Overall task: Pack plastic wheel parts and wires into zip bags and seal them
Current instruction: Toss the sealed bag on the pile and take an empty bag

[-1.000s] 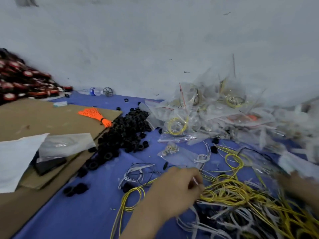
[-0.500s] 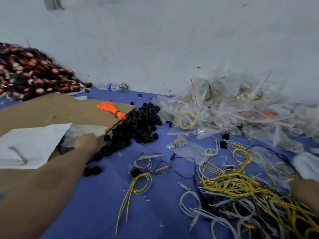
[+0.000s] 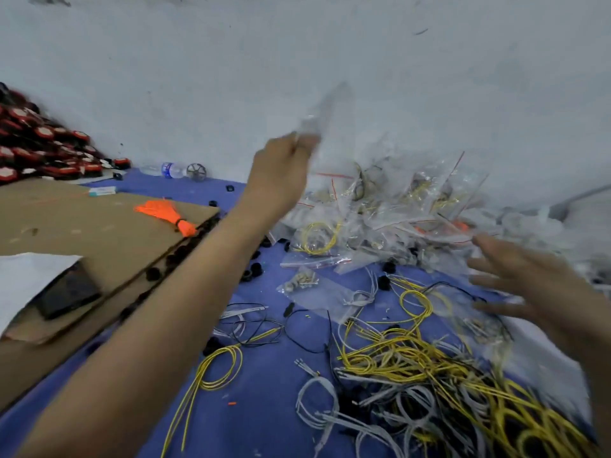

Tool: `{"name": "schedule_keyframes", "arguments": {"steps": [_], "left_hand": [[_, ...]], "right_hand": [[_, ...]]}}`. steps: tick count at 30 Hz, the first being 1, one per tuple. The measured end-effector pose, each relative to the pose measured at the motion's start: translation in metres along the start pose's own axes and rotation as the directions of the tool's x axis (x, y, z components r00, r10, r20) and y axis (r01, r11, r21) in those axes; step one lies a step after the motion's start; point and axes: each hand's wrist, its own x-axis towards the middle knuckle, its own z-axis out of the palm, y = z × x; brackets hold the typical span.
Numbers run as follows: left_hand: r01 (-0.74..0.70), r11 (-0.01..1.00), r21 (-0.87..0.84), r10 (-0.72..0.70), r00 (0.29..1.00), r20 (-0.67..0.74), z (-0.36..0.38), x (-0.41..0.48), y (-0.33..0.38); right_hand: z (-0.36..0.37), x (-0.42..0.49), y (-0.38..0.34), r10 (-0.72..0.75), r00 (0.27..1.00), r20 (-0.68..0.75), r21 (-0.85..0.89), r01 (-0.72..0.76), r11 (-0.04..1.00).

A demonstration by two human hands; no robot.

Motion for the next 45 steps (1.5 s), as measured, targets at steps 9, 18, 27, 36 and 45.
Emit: {"name": "schedule_keyframes", "arguments": {"steps": [9, 18, 27, 36, 45], "left_hand": [[-0.094, 0.919, -0.383, 0.328, 0.721, 0.61, 0.081, -0.09, 0.024], [0.76, 0.222, -0.61, -0.057, 0.635, 0.77, 0.101, -0.075, -0.005], [0.437, 0.649, -0.623, 0.002, 0.818, 0.575, 0.079, -0.07, -0.008], [0.304, 0.722, -0.621, 0.006, 0.895, 0.446, 0.088, -0.086, 0.02], [0.257, 0.689, -0.677, 0.143, 0.868, 0.476, 0.102, -0.097, 0.029]], "right_hand": [[-0.02, 0.014, -0.003, -0.008, 0.999, -0.036, 0.372, 0.021, 0.928], [-0.057, 0.006, -0.005, 0.06, 0.998, 0.015, 0.277, -0.061, 0.959], [-0.084, 0.014, 0.012, 0.171, 0.98, -0.101, -0.288, -0.193, 0.938], [-0.046, -0.001, -0.013, -0.326, 0.911, -0.252, -0.156, 0.294, 0.943], [-0.004, 0.001, -0.007, -0.298, 0.953, -0.05, 0.036, 0.3, 0.953]]}}
